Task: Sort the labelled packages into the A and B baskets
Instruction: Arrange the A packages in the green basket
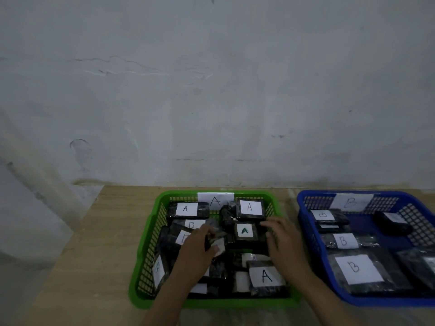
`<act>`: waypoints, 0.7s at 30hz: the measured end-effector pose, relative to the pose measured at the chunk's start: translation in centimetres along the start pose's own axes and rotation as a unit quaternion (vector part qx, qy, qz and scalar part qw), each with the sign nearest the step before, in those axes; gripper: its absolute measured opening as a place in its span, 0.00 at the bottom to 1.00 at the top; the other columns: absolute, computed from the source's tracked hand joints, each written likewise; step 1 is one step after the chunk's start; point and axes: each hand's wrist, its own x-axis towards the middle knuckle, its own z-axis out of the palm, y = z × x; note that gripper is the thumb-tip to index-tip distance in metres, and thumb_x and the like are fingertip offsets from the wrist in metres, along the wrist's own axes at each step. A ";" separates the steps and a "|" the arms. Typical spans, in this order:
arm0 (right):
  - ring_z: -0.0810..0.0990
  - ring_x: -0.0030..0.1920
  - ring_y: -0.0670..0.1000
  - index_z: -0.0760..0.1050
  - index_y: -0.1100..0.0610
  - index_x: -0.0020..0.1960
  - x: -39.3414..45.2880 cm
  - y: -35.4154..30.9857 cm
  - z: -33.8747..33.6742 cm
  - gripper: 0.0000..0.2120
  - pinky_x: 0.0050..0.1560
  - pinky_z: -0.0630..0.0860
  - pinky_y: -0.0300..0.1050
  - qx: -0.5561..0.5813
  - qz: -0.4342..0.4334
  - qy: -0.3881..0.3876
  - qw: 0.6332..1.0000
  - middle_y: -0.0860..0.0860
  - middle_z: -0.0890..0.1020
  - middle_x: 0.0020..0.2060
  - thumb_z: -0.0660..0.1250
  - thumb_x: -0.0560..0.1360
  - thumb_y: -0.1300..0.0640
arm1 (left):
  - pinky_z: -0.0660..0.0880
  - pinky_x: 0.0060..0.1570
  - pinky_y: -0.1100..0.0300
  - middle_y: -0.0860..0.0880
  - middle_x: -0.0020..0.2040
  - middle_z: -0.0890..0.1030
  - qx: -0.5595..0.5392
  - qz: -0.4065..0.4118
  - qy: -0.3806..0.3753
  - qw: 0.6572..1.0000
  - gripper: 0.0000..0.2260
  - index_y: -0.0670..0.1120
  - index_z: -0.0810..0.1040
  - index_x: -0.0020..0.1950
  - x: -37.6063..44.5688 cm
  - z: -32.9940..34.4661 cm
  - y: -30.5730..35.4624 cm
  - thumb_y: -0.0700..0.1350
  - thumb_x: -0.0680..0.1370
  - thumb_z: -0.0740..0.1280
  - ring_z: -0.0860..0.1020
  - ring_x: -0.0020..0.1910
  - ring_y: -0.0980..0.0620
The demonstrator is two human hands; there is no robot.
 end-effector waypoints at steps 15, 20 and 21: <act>0.52 0.69 0.39 0.61 0.52 0.70 -1.4 4.5 1.0 0.19 0.68 0.52 0.36 0.068 0.089 -0.037 0.993 0.39 0.51 0.70 0.50 0.80 0.57 | 0.67 0.58 0.63 0.46 0.59 0.76 -0.017 0.045 -0.056 0.997 0.13 0.46 0.73 0.61 2.9 8.5 5.2 0.43 0.77 0.62 0.72 0.60 0.49; 0.52 0.70 0.40 0.61 0.51 0.70 -1.3 4.5 0.9 0.19 0.70 0.52 0.38 0.093 0.105 -0.047 0.989 0.38 0.51 0.69 0.50 0.80 0.56 | 0.69 0.54 0.59 0.44 0.58 0.73 0.126 0.075 -0.076 0.986 0.13 0.48 0.74 0.62 3.6 10.1 4.8 0.43 0.78 0.59 0.71 0.57 0.46; 0.51 0.70 0.39 0.60 0.51 0.70 -1.2 4.5 0.9 0.19 0.70 0.52 0.38 0.095 0.107 -0.051 0.988 0.38 0.50 0.69 0.49 0.80 0.56 | 0.70 0.53 0.58 0.43 0.58 0.72 0.158 0.071 -0.076 0.982 0.14 0.49 0.73 0.64 3.7 9.9 4.8 0.44 0.79 0.59 0.71 0.57 0.46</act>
